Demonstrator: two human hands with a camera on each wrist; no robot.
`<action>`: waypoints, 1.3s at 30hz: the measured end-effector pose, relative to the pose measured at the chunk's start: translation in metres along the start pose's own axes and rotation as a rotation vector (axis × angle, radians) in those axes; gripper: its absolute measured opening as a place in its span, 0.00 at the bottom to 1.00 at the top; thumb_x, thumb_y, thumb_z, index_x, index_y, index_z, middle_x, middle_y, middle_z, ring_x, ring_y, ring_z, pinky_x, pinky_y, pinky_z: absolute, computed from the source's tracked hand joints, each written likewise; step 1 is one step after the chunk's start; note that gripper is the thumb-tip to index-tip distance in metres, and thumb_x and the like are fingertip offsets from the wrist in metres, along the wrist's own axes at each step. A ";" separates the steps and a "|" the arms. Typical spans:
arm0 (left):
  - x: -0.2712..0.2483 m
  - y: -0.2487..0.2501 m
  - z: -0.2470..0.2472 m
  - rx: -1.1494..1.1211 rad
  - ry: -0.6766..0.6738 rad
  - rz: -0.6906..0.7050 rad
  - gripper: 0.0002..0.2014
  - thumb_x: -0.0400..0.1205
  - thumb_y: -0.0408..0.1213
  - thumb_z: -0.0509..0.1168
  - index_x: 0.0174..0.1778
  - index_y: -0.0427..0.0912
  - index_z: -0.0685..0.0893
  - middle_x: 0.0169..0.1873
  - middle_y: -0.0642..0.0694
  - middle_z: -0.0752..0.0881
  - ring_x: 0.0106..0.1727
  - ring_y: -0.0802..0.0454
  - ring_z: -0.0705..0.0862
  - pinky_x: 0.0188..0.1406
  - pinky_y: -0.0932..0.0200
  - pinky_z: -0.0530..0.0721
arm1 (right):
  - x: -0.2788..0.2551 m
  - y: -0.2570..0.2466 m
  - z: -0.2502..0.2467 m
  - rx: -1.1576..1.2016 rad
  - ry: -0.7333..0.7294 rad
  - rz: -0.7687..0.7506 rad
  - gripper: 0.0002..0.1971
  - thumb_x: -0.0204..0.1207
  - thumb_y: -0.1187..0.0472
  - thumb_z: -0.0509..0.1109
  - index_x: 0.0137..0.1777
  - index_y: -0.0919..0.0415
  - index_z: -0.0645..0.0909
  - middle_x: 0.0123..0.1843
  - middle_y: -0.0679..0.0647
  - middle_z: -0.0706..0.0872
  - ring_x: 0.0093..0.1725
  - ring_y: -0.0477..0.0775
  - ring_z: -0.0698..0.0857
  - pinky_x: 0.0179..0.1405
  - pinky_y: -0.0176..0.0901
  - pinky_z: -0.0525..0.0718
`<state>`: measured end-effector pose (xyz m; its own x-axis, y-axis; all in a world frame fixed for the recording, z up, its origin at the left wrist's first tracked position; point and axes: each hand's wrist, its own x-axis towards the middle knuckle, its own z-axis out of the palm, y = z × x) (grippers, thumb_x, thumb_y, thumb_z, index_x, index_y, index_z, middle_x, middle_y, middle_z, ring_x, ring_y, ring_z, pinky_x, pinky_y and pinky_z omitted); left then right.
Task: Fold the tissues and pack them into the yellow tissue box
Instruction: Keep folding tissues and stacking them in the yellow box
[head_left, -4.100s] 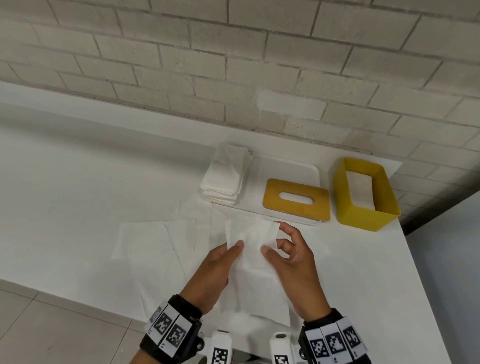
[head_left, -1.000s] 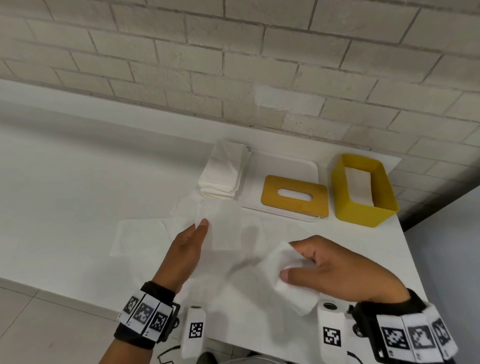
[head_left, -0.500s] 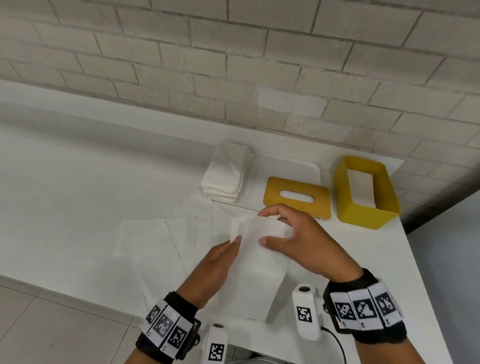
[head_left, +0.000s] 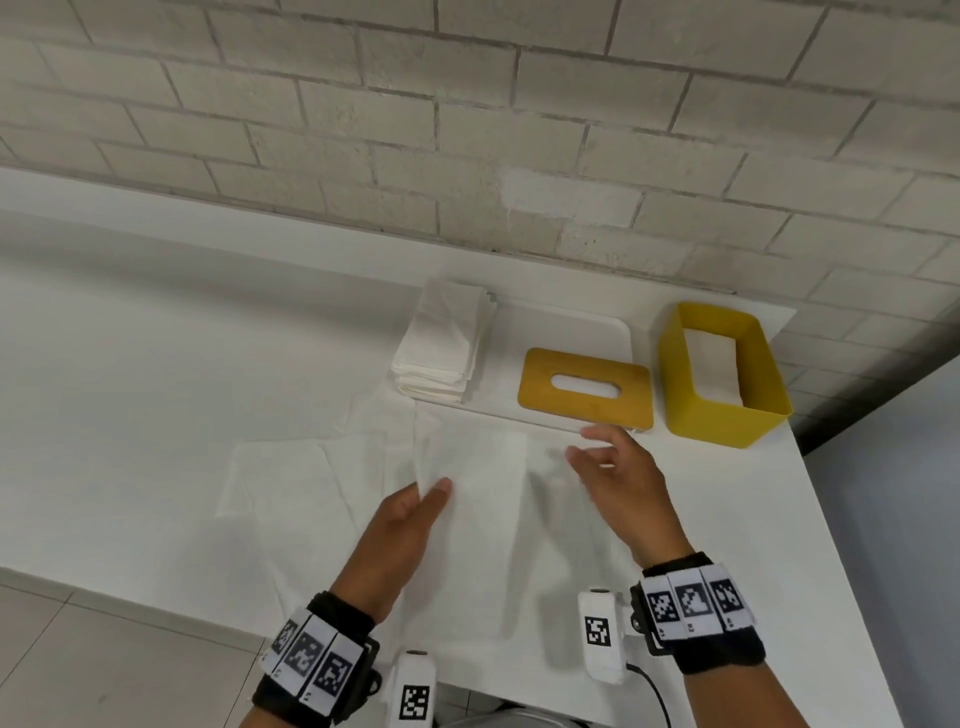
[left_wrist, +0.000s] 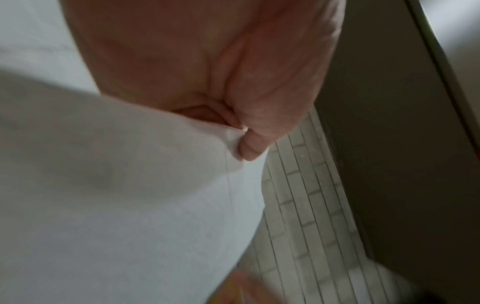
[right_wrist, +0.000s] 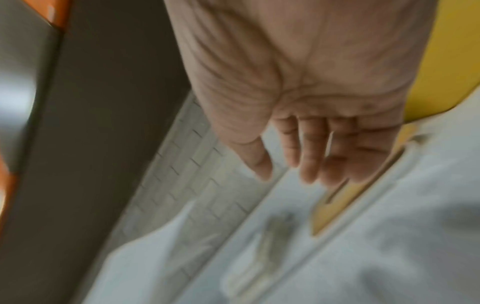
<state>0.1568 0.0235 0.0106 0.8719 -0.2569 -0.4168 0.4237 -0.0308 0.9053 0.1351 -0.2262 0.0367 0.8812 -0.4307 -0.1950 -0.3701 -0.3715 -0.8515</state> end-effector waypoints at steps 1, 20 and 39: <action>0.003 -0.003 -0.005 -0.090 0.050 -0.026 0.15 0.89 0.47 0.65 0.65 0.45 0.90 0.58 0.45 0.94 0.64 0.44 0.90 0.76 0.37 0.80 | 0.005 0.016 -0.001 -0.106 0.042 0.062 0.18 0.80 0.49 0.75 0.67 0.48 0.80 0.56 0.50 0.89 0.58 0.54 0.88 0.52 0.41 0.82; 0.005 -0.017 -0.034 -0.141 0.153 -0.105 0.25 0.76 0.63 0.70 0.65 0.54 0.89 0.60 0.51 0.93 0.68 0.43 0.87 0.78 0.30 0.75 | 0.017 0.065 0.033 -0.550 -0.007 0.073 0.18 0.80 0.49 0.71 0.68 0.48 0.77 0.60 0.51 0.81 0.61 0.56 0.83 0.61 0.54 0.83; 0.024 0.006 -0.010 -0.299 -0.050 -0.085 0.42 0.70 0.68 0.78 0.79 0.54 0.79 0.73 0.53 0.85 0.78 0.47 0.80 0.84 0.37 0.68 | -0.044 -0.036 0.002 0.615 -0.115 -0.209 0.09 0.86 0.60 0.69 0.53 0.68 0.80 0.47 0.67 0.86 0.47 0.58 0.82 0.49 0.55 0.79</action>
<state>0.1829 0.0268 0.0046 0.8203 -0.3129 -0.4787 0.5544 0.2297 0.7999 0.1097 -0.1925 0.0749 0.9547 -0.2971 -0.0177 0.0172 0.1143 -0.9933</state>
